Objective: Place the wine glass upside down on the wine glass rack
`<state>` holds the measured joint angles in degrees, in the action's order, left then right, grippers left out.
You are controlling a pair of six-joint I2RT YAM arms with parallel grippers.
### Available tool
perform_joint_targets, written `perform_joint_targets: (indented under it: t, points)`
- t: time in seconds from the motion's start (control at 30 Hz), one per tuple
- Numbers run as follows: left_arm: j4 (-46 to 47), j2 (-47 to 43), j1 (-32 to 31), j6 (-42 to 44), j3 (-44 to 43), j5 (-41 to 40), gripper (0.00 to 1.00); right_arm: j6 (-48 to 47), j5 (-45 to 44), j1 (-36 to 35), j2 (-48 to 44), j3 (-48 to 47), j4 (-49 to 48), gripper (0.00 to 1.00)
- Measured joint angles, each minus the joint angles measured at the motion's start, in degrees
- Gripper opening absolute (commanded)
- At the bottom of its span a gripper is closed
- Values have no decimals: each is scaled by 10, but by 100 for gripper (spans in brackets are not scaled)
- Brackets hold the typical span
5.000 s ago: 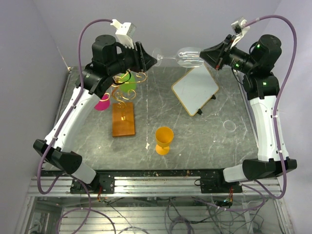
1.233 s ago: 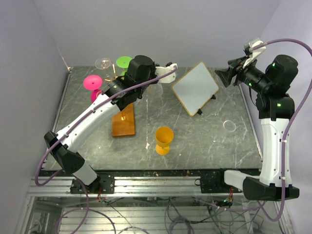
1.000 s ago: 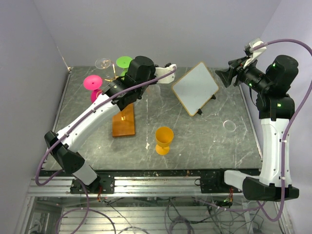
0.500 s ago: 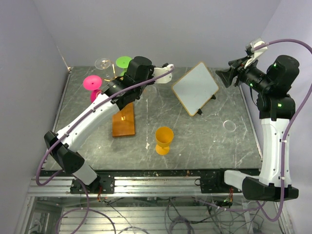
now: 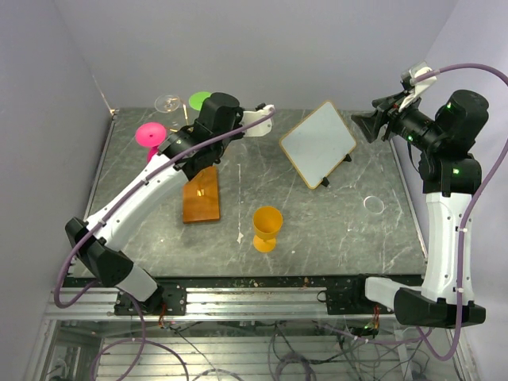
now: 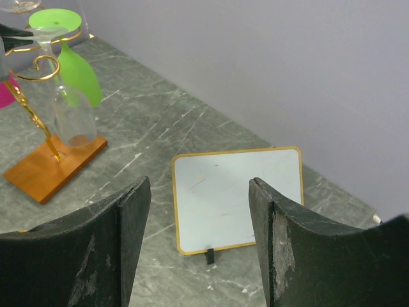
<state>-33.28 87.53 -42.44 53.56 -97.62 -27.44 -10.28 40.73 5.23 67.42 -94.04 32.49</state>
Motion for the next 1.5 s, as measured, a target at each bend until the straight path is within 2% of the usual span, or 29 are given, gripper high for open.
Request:
perform_joint_targets:
  t: [0.4, 0.73, 1.5]
  points:
    - [-22, -35, 2, 0, 10, 3, 7, 2, 2, 2, 0, 5, 0, 63]
    - [-39, -58, 2, 15, 20, 42, 7, 4, 5, 6, 0, 5, 0, 63]
    - [-73, -44, -21, 46, -3, 101, 7, 5, 11, 11, 0, 9, -1, 63]
